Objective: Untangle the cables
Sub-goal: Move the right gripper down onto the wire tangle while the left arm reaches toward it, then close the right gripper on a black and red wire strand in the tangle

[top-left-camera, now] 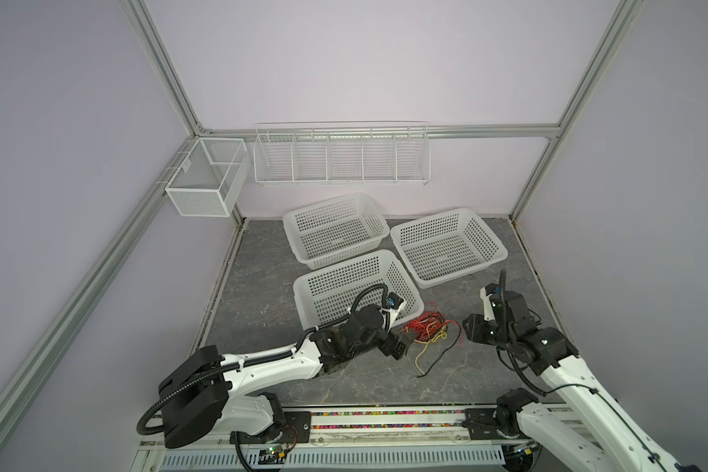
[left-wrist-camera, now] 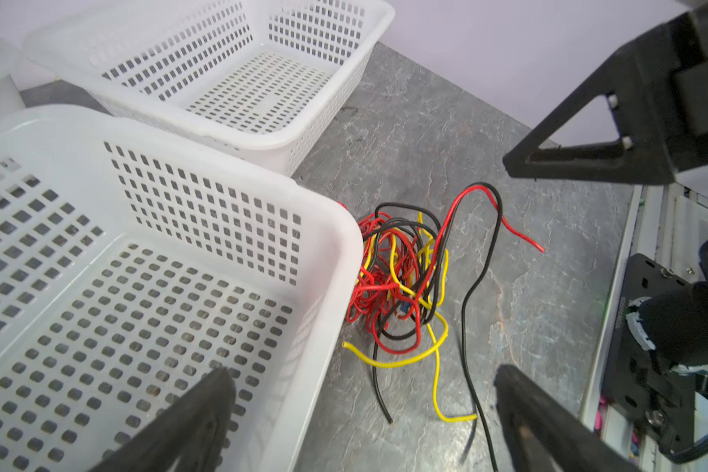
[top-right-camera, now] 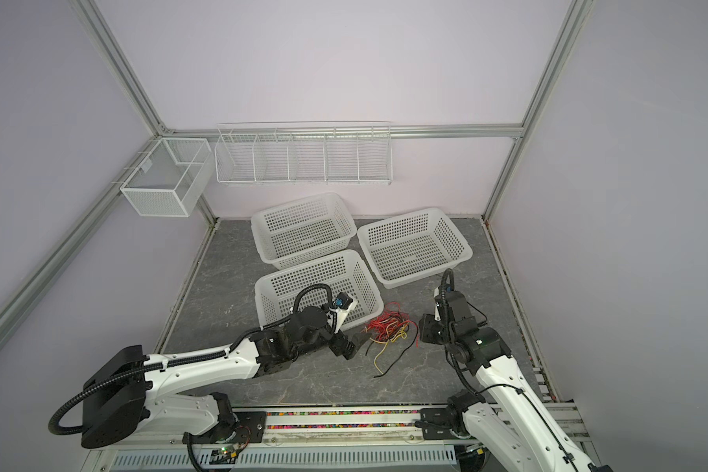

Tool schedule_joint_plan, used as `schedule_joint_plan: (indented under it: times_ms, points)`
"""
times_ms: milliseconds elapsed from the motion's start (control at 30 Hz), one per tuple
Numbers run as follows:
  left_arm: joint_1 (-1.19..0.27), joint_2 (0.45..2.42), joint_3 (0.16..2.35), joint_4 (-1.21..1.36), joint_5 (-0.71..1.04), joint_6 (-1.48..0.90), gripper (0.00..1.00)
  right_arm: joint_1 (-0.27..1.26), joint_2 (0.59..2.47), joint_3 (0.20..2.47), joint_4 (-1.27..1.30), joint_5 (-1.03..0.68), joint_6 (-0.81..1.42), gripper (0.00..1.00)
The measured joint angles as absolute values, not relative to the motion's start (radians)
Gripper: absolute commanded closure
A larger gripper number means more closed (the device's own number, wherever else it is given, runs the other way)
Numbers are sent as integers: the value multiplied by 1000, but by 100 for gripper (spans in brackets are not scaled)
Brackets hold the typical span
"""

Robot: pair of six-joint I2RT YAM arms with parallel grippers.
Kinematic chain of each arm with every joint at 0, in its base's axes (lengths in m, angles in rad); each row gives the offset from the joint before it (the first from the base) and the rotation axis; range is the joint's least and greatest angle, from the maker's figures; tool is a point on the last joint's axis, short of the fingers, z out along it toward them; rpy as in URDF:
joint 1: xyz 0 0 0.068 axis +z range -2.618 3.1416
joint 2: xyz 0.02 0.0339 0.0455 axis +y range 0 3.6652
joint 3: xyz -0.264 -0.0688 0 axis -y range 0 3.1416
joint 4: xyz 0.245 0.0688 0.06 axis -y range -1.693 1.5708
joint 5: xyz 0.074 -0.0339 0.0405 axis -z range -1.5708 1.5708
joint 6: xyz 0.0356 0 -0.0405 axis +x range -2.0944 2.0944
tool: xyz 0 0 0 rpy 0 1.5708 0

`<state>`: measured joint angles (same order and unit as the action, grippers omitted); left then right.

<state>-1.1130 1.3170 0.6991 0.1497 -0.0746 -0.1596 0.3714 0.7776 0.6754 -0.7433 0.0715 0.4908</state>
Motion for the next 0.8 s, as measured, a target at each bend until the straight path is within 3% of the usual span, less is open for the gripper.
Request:
schedule_joint_plan:
  times_ms: [400, 667, 800]
  points:
    - [-1113, 1330, 700, 189, -83, -144, 1, 371, 813, 619, -622, -10, 502, 69]
    - [-1113, 1344, 700, 190, -101, -137, 1, 371, 875, 604, -533, -63, 509, 82]
    - [-1113, 1351, 700, 190, -106, -136, 1, 371, 878, 588, -498, -85, 513, 93]
